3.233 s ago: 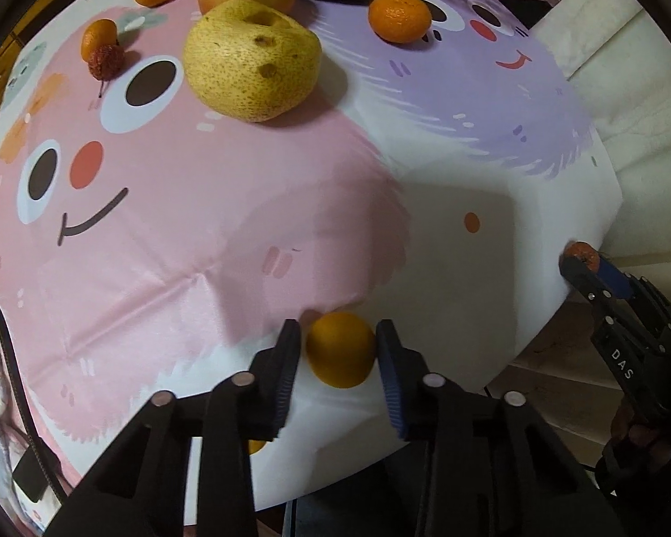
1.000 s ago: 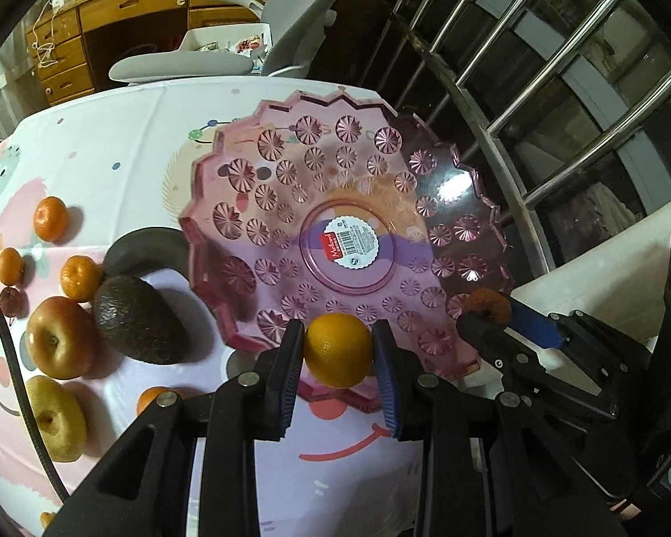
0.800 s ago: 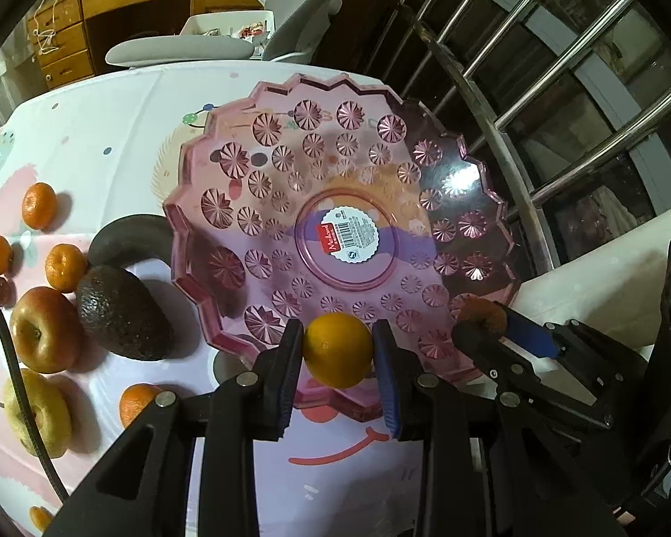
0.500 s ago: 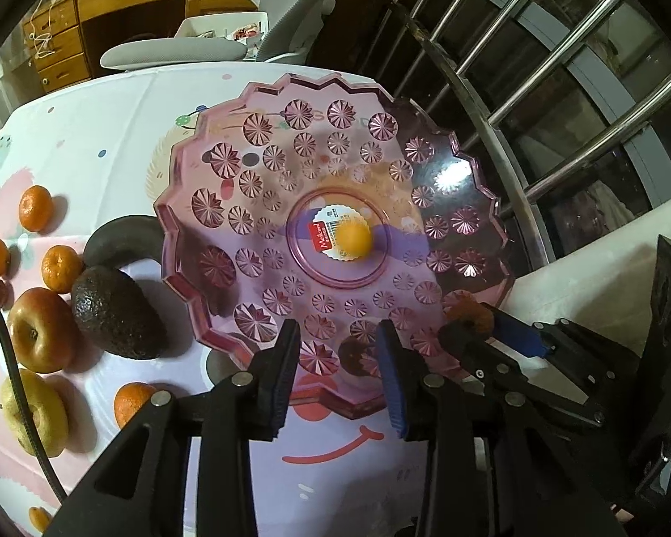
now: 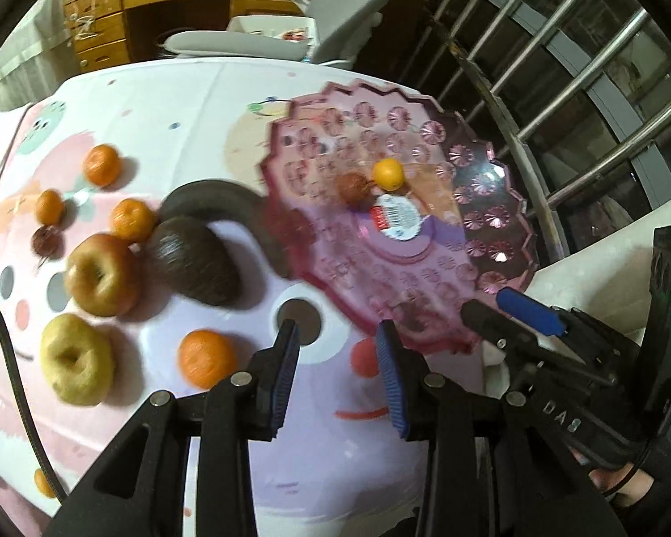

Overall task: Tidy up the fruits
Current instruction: 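Carry the brown fruit to the pink bowl and release it with the right tool, then lower the left tool and grasp another orange from the tablecloth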

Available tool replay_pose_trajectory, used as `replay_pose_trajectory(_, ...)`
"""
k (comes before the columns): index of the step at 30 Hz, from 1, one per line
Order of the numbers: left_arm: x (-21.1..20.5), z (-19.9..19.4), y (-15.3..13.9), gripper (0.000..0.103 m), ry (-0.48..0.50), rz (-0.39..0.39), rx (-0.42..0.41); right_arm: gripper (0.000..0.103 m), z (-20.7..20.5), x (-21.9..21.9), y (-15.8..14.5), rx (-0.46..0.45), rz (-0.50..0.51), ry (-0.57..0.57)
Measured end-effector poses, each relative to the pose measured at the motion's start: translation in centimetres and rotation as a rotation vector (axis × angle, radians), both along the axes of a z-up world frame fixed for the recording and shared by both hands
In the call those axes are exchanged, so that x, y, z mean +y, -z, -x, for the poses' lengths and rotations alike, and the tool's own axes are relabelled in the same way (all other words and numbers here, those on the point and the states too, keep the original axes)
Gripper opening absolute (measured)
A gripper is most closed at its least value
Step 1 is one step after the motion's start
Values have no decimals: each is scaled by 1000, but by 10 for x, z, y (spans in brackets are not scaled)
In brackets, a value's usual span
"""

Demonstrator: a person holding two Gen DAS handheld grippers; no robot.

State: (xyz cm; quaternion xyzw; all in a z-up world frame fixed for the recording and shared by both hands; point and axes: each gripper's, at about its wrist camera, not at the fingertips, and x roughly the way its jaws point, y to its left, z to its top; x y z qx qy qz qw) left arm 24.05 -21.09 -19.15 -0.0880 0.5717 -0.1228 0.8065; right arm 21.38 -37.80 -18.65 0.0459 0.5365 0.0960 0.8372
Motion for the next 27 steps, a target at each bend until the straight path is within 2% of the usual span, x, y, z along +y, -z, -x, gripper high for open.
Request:
replay_pose_trajectory(15,110,66,-7,39,-102,-43,21,45,30,60,-5,34,-105,74)
replay_pose_trajectory(27,200,110,-6,46,-163,-79,49,45,52,117,-1,53,-150,132)
